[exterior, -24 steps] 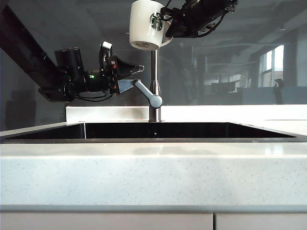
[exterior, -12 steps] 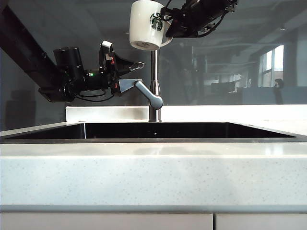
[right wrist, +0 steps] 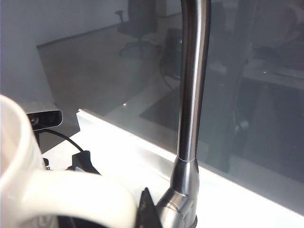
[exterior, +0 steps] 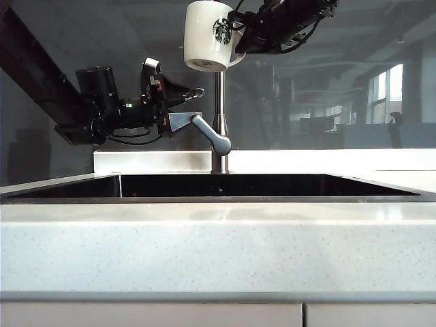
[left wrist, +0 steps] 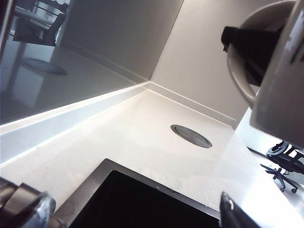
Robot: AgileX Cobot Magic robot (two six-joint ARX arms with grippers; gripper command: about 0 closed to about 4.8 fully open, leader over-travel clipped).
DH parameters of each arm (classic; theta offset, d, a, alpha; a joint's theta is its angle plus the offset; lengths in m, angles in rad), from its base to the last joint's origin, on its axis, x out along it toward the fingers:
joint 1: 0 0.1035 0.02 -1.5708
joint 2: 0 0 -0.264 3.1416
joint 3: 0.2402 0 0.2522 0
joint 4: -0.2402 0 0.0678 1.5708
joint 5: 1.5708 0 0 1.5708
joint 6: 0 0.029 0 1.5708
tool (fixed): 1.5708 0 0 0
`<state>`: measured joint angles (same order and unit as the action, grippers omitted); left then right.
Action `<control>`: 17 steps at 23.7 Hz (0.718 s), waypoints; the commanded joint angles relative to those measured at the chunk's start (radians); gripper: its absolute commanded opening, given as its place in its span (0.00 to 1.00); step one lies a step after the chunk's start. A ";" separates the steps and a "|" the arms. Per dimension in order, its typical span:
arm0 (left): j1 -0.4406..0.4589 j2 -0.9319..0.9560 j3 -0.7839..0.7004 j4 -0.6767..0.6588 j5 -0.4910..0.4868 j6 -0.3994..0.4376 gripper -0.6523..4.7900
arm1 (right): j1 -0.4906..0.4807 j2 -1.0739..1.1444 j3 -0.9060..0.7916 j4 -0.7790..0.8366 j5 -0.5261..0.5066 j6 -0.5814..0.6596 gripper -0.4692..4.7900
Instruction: Pick up the mug next to the sink, go to the faucet to get some water, pour the water into the sink, and finally put the mug back to its place.
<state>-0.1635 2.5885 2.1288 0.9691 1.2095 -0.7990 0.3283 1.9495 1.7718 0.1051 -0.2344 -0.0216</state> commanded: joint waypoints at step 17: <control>-0.005 -0.006 0.004 0.023 0.022 0.062 1.00 | 0.001 -0.016 0.015 0.079 -0.003 0.013 0.08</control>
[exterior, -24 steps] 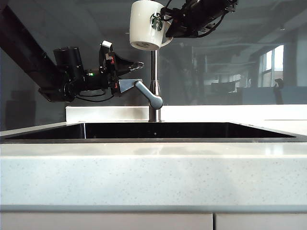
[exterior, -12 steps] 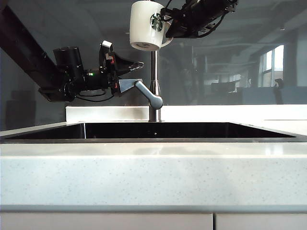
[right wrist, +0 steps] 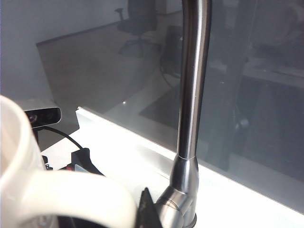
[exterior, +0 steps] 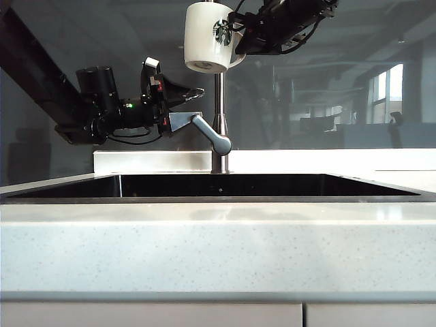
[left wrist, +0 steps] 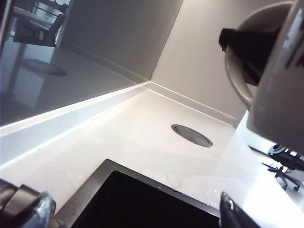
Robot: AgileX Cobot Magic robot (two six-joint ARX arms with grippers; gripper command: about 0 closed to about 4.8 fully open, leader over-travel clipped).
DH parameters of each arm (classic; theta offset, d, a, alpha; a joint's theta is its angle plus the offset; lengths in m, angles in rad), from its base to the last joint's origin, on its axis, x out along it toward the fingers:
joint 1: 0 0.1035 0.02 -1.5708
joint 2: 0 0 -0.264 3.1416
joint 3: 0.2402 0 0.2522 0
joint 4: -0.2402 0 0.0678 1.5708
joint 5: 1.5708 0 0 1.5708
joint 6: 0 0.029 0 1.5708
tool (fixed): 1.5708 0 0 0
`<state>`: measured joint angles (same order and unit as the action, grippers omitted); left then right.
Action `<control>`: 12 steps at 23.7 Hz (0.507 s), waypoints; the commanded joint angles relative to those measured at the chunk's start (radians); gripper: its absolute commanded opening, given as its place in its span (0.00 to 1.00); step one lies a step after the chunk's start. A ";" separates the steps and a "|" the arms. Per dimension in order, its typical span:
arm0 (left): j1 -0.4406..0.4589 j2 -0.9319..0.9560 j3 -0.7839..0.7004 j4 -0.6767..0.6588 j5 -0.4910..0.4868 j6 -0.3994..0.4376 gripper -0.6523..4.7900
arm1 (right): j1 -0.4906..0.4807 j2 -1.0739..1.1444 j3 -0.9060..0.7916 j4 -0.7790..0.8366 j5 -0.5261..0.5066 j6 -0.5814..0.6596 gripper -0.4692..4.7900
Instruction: Pick up the mug next to the sink, go to the faucet to get some water, pour the water into the sink, and finally put the mug back to its place.
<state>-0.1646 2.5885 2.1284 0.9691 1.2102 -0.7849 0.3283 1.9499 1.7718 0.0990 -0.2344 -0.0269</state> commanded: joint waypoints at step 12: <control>0.000 -0.006 0.004 -0.132 -0.166 0.369 1.00 | 0.001 -0.017 0.015 0.092 0.012 0.018 0.08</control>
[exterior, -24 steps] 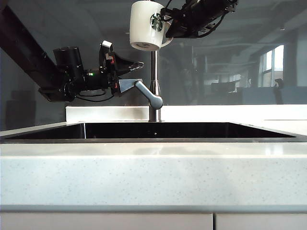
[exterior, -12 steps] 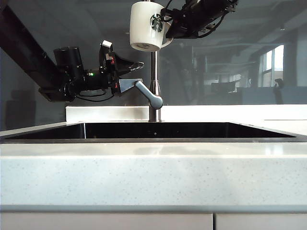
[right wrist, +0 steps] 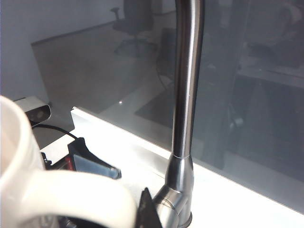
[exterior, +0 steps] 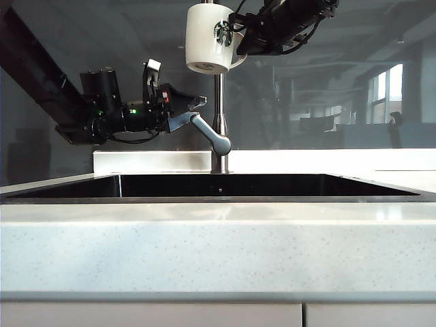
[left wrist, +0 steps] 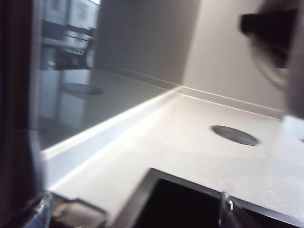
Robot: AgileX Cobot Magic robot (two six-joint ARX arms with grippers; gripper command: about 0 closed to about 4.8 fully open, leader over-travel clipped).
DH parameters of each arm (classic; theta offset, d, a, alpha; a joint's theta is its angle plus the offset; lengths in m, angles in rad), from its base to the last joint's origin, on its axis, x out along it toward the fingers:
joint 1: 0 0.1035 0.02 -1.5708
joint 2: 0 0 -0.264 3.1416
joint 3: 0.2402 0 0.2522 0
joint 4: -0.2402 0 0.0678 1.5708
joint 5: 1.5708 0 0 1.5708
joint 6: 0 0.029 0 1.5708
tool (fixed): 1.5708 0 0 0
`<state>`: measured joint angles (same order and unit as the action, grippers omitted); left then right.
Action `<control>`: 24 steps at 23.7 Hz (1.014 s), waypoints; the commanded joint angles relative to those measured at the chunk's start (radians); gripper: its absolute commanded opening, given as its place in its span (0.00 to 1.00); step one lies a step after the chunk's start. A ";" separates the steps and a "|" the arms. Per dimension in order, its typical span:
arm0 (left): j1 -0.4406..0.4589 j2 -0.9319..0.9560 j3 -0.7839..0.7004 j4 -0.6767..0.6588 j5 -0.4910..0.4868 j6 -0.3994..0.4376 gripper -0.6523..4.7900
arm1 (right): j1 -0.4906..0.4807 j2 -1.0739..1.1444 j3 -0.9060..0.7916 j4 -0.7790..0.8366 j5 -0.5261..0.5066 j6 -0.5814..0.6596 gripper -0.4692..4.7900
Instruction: Pick up the mug next to the sink, go to the faucet to get some water, pour the water into the sink, and finally put the mug back to its place.
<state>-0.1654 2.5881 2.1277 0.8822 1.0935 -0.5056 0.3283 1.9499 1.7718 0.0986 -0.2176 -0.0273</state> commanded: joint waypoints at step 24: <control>0.003 -0.006 0.005 -0.163 -0.562 0.445 1.00 | 0.001 -0.018 0.016 0.108 -0.004 0.018 0.08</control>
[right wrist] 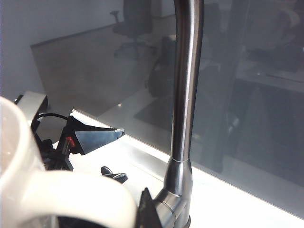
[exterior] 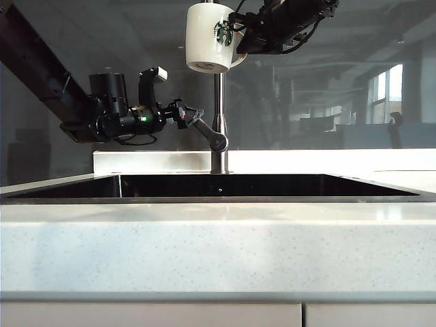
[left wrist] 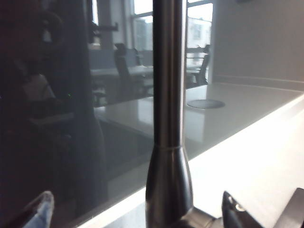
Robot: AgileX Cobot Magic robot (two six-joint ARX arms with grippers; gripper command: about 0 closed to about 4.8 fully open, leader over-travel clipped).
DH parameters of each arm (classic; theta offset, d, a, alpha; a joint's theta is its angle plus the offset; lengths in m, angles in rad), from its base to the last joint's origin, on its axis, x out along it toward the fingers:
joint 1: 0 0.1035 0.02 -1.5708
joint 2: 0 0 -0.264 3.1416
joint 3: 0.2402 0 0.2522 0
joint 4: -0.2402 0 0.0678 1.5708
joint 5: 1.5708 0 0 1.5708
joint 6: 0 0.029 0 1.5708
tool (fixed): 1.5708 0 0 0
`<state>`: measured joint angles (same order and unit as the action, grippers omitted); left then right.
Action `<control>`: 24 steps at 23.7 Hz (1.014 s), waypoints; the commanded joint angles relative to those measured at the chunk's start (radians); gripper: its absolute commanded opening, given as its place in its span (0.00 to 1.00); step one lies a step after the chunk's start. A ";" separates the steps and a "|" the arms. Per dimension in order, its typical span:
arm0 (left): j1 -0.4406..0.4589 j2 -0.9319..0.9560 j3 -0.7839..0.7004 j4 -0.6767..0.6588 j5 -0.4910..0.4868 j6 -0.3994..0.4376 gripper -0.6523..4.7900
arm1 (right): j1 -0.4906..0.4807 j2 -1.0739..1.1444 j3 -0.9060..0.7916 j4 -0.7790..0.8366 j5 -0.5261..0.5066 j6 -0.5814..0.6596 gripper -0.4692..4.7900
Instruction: Pick up the mug next to the sink, go to the faucet to get some water, pour the water into the sink, and finally put the mug back to its place.
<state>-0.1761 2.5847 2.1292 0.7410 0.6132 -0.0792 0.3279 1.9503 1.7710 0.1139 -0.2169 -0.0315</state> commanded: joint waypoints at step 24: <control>0.154 -0.067 0.002 0.719 0.791 -1.086 0.12 | -0.112 -0.068 0.016 -0.158 0.071 -0.213 0.08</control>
<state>-0.0139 2.5378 2.1284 1.4246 1.3888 -1.1465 0.2131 1.9114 1.7706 -0.0895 -0.1596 -0.2230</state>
